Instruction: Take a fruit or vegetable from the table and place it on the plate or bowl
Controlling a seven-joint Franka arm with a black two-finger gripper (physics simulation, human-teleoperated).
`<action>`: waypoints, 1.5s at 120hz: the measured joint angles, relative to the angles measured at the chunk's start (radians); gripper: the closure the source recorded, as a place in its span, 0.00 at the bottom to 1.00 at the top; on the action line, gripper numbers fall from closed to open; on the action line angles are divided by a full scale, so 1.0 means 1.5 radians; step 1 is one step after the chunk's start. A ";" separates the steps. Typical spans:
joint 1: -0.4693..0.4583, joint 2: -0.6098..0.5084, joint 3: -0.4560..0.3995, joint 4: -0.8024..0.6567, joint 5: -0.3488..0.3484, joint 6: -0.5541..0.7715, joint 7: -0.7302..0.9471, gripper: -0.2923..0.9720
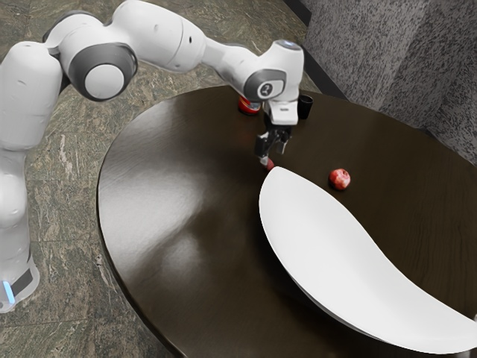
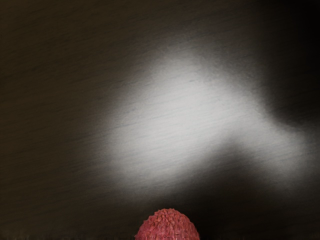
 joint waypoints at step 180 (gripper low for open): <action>0.032 0.033 -0.017 -0.002 -0.031 0.059 0.042 0.64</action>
